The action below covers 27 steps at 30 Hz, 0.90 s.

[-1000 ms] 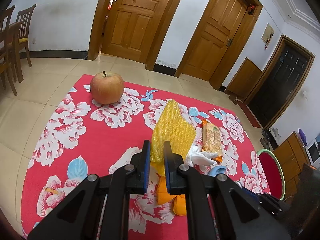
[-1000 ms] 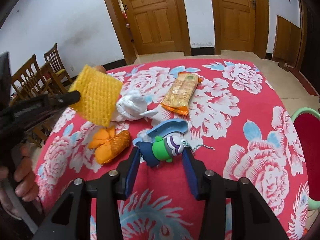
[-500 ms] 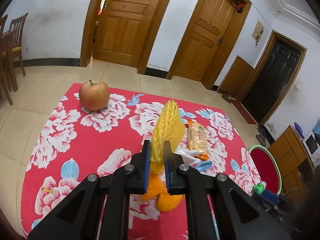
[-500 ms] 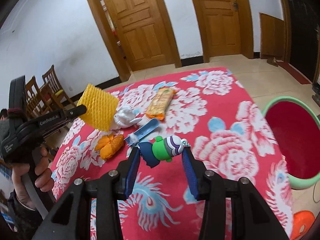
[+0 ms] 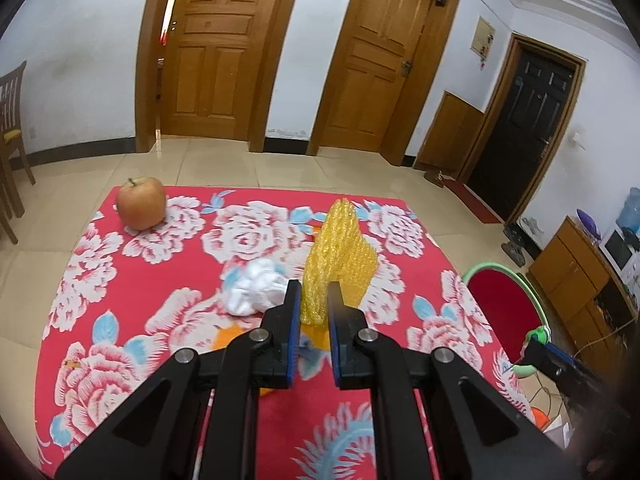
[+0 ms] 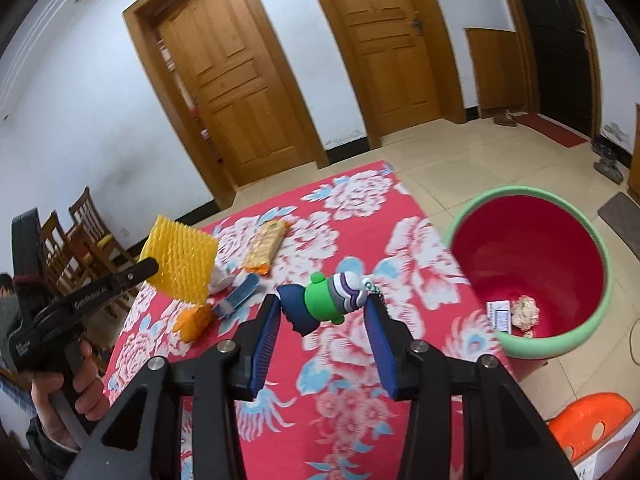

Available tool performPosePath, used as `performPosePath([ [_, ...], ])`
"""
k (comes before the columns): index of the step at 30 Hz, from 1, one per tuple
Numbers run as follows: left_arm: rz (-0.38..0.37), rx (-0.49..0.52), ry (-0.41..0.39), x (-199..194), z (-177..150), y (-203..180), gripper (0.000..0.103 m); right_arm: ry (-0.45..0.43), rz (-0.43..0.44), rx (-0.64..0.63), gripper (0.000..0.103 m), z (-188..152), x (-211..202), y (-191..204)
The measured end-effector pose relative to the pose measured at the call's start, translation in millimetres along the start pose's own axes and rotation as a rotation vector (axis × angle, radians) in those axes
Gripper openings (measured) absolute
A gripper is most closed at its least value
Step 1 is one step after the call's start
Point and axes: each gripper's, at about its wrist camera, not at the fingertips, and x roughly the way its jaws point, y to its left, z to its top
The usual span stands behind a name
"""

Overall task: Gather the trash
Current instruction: 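Carry the foam net and the toy in both grippers over the bucket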

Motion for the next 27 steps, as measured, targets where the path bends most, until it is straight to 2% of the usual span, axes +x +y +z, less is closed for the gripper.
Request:
performPosePath([
  [17,-0.060,0.140,0.067,30.5,-8.8,-90.8,0.011,-0.093,-0.140,0.165,0.047,4.2,-33.4,-95.0],
  [27,-0.104,0.238,0.106,55.4,-12.9,-145.1,0.011,-0.071,-0.211,0.253,0.047,1.9,-24.3,-145.2],
])
